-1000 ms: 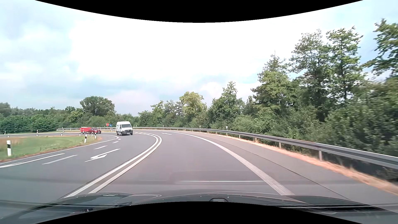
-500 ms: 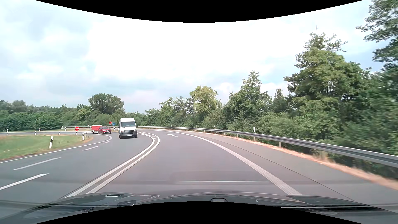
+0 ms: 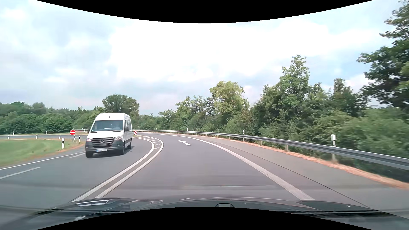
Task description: Follow the waypoints while adhering to traffic rules and regulations
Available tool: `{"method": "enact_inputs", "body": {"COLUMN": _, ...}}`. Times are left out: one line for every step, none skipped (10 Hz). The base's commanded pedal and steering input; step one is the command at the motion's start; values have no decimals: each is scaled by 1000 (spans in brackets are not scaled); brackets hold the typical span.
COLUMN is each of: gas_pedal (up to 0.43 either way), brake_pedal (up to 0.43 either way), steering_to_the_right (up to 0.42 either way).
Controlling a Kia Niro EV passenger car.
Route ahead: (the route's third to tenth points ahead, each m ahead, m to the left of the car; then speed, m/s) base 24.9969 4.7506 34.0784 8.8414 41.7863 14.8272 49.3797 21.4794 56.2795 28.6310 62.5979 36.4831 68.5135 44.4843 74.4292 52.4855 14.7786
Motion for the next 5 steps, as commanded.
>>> {"method": "enact_inputs", "body": {"gas_pedal": 157, "brake_pedal": 0, "steering_to_the_right": -68}}
{"method": "enact_inputs", "body": {"gas_pedal": 157, "brake_pedal": 0, "steering_to_the_right": -68}}
{"method": "enact_inputs", "body": {"gas_pedal": 157, "brake_pedal": 0, "steering_to_the_right": -68}}
{"method": "enact_inputs", "body": {"gas_pedal": 157, "brake_pedal": 0, "steering_to_the_right": -69}}
{"method": "enact_inputs", "body": {"gas_pedal": 157, "brake_pedal": 0, "steering_to_the_right": -68}}
